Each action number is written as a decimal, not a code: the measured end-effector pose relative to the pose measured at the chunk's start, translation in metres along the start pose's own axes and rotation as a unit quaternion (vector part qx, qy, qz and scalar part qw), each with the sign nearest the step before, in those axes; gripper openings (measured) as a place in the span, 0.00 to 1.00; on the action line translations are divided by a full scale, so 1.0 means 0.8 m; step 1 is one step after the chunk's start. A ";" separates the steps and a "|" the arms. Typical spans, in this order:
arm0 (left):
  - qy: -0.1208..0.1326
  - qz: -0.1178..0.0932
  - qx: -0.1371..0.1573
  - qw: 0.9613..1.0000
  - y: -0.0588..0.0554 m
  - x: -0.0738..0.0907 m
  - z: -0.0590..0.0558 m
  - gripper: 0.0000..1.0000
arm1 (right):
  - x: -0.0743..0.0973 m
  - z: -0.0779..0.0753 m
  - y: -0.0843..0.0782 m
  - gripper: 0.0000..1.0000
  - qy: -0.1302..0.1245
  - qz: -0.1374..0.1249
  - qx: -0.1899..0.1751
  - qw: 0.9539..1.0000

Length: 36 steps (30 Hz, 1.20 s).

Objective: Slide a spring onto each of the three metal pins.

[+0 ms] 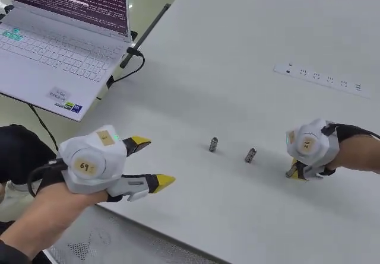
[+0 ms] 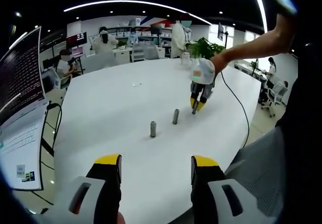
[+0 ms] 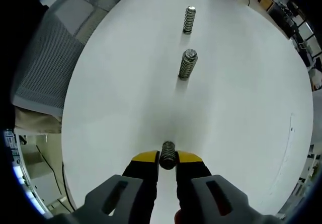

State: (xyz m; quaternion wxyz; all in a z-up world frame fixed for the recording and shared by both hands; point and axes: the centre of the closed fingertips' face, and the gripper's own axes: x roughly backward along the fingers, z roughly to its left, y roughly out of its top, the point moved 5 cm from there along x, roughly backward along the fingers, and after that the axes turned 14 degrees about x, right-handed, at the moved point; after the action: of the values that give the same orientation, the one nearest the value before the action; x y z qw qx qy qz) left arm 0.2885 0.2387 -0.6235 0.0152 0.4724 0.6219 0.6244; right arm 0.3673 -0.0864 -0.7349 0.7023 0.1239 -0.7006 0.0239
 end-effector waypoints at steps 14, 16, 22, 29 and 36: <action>-0.003 -0.007 0.002 1.000 0.004 0.001 -0.003 0.51 | 0.006 0.001 -0.006 0.21 -0.004 0.005 -0.006 1.000; -0.003 -0.008 0.002 1.000 0.004 0.001 -0.002 0.51 | 0.008 0.002 -0.008 0.22 -0.005 0.007 -0.009 1.000; -0.003 -0.013 0.003 1.000 0.006 0.001 -0.002 0.51 | 0.015 0.004 -0.015 0.27 -0.015 0.010 -0.019 1.000; -0.005 -0.019 0.006 1.000 0.009 0.000 -0.004 0.51 | 0.030 0.007 -0.020 0.30 -0.043 -0.014 -0.061 0.997; -0.006 -0.026 0.009 1.000 0.011 0.000 -0.007 0.51 | 0.037 0.019 -0.027 0.31 -0.079 -0.067 -0.147 0.984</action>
State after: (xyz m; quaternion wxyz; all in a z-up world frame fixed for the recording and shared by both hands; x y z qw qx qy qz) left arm 0.2904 0.2325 -0.6155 0.0311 0.4603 0.6394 0.6150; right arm 0.3572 -0.1144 -0.7085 0.6550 0.0677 -0.7402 -0.1362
